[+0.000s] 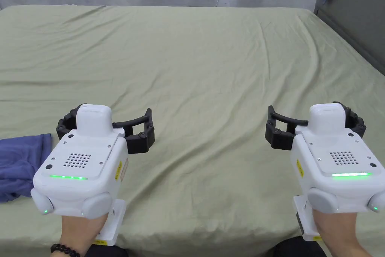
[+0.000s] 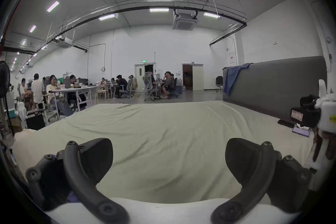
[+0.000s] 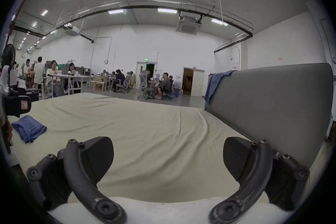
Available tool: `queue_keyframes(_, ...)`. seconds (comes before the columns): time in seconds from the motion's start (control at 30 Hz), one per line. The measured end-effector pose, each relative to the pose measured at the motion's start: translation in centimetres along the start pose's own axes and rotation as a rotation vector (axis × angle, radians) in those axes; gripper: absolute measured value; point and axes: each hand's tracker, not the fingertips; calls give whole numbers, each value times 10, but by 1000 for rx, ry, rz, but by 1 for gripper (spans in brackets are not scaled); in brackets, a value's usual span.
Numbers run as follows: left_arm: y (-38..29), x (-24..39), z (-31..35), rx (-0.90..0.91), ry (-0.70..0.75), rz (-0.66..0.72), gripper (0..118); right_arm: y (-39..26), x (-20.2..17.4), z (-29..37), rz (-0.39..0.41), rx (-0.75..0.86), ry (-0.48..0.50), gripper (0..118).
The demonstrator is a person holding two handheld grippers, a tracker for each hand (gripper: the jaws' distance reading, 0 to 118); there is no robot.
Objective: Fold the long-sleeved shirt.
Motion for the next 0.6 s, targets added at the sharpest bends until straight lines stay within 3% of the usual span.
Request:
queue_keyframes(0.1, -5, -3, -3, 30, 8, 32, 118, -1, 1, -1, 1, -15, -8, 118)
queue_keyframes(0.4, -6, 0, 1, 52, 31, -38, 118, 0, 3, -1, 11, -34, -17, 118)
queue_keyframes(0.6, -7, 2, 2, 51, 37, -18, 118, 1, 5, 2, -23, -28, -14, 118)
